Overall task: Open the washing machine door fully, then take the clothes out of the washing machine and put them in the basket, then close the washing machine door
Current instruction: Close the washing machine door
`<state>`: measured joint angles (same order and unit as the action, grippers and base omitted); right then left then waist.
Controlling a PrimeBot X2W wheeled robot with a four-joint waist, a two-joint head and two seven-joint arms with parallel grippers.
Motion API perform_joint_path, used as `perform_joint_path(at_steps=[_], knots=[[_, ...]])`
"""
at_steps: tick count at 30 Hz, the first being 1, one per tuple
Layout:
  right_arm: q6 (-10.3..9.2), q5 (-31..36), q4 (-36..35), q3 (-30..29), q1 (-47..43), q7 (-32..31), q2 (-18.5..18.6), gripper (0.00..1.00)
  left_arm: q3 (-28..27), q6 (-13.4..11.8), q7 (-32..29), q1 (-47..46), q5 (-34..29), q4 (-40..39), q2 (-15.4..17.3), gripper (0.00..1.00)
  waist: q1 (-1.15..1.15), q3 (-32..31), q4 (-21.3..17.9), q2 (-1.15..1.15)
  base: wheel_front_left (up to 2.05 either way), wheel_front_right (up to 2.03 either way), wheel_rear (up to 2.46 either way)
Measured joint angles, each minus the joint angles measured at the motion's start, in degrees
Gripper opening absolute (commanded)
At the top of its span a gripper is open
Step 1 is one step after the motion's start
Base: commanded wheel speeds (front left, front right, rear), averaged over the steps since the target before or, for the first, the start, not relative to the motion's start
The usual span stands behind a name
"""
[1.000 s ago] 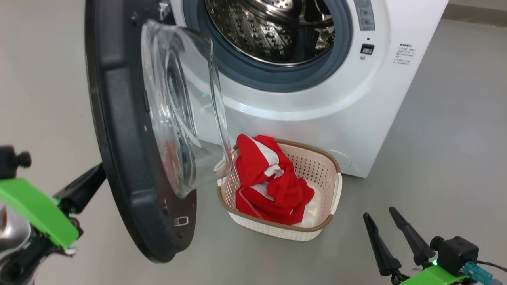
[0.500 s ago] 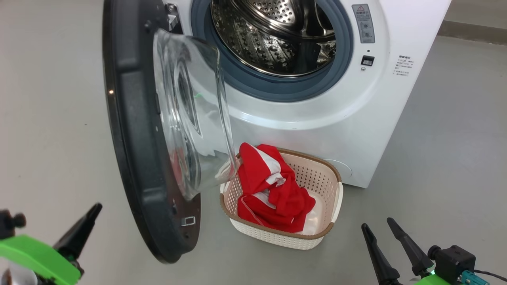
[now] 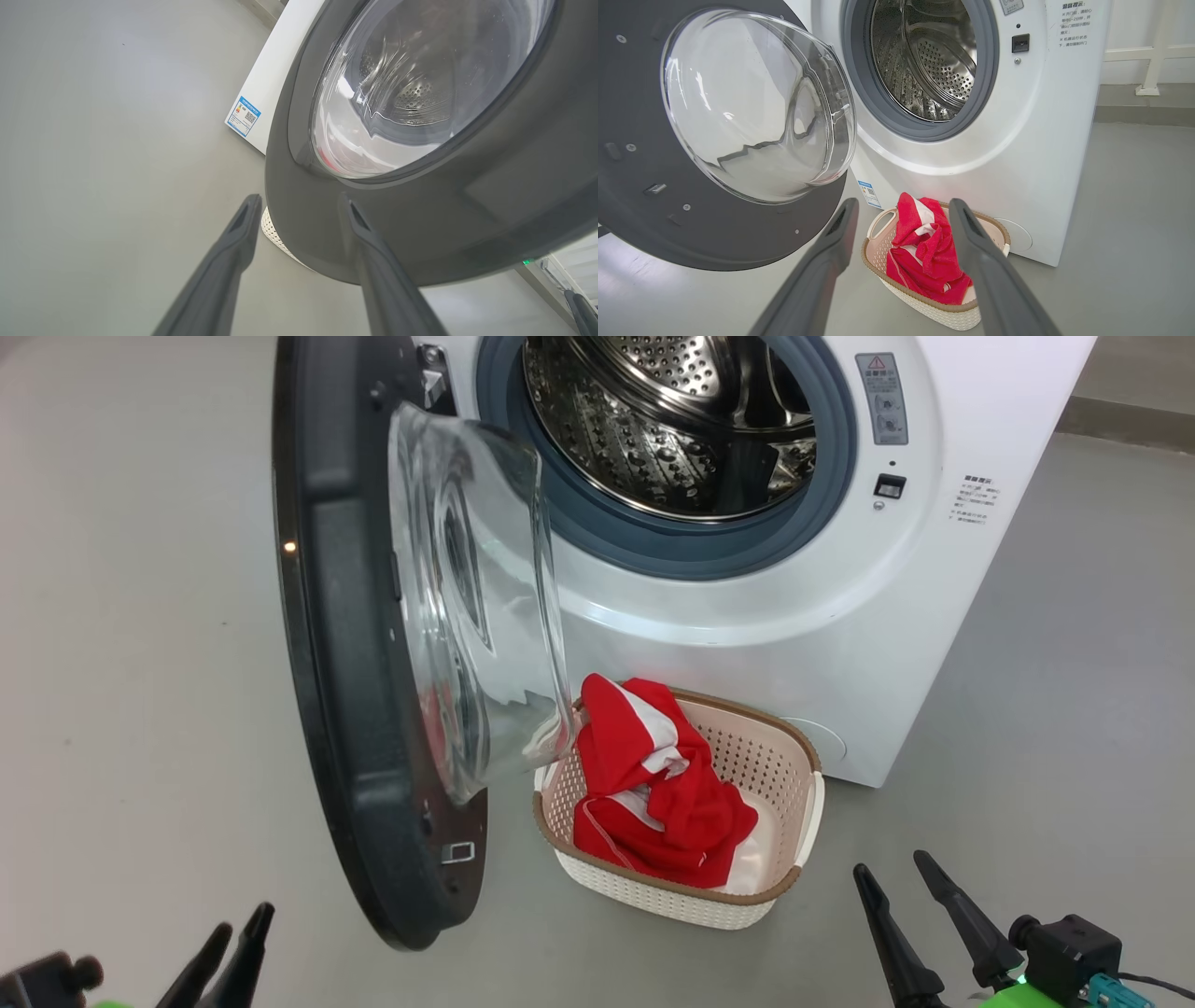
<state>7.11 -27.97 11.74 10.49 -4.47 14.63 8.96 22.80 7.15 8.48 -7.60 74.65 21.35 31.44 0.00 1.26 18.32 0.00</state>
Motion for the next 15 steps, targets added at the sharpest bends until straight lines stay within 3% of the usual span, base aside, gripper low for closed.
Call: perform_joint_path(at_steps=[10,15], knots=[[0.00,0.00,0.33,-0.01,0.02,0.00,0.15,1.00,0.33,0.01,5.53,0.67,-6.21,7.54,-3.70,1.00,0.00,-0.25,0.99,0.00,0.00,0.00,0.00],[0.00,0.00,0.55,-0.11,0.05,0.00,0.37,1.00,-8.39,-0.07,5.83,0.80,-15.22,8.20,-8.42,1.00,0.00,-0.25,1.40,0.00,0.00,0.00,0.00]])
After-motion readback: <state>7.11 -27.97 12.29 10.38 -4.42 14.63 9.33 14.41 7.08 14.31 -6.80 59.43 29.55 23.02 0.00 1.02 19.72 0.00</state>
